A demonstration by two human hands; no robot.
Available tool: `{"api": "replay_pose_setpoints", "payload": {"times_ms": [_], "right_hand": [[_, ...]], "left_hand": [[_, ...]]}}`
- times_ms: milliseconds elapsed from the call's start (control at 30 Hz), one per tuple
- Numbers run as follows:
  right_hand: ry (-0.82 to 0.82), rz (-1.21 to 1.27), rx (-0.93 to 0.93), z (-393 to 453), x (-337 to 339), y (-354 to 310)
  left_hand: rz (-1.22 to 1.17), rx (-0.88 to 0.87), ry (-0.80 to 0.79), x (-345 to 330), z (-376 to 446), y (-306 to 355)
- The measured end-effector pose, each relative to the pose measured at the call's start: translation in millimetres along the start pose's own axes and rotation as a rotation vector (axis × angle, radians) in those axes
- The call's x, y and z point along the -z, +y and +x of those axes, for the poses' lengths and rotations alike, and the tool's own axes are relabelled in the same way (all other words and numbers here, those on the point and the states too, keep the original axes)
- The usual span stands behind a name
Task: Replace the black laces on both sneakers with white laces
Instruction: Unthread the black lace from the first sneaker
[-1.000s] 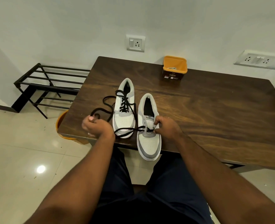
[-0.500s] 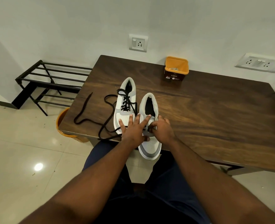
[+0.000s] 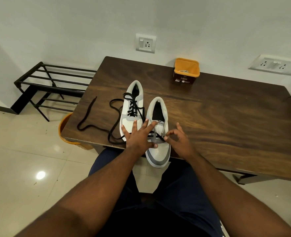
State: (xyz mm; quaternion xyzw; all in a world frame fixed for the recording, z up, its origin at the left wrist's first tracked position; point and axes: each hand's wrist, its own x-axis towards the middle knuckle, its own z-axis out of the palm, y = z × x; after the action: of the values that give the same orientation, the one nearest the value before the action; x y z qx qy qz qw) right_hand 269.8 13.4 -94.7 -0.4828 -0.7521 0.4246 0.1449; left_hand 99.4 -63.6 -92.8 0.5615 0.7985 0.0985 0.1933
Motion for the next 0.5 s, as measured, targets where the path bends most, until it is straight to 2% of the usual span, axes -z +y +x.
{"api": "replay_pose_setpoints", "payload": {"times_ms": [133,233,367,500], "right_hand": [[-0.009,-0.406,0.148,12,-13,-22],[0.035,-0.523,0.165,14,-20,-27],[0.153,-0.326,0.160,11,-15,-19],[0.389,-0.042,-0.025,-9,-4,1]], "left_hand": [[-0.040,0.008,0.011,2,-1,1],[-0.063,0.009,0.010,5,-2,2],[-0.063,0.015,0.015,5,-1,3],[-0.085,0.021,0.016,2,-2,4]]}}
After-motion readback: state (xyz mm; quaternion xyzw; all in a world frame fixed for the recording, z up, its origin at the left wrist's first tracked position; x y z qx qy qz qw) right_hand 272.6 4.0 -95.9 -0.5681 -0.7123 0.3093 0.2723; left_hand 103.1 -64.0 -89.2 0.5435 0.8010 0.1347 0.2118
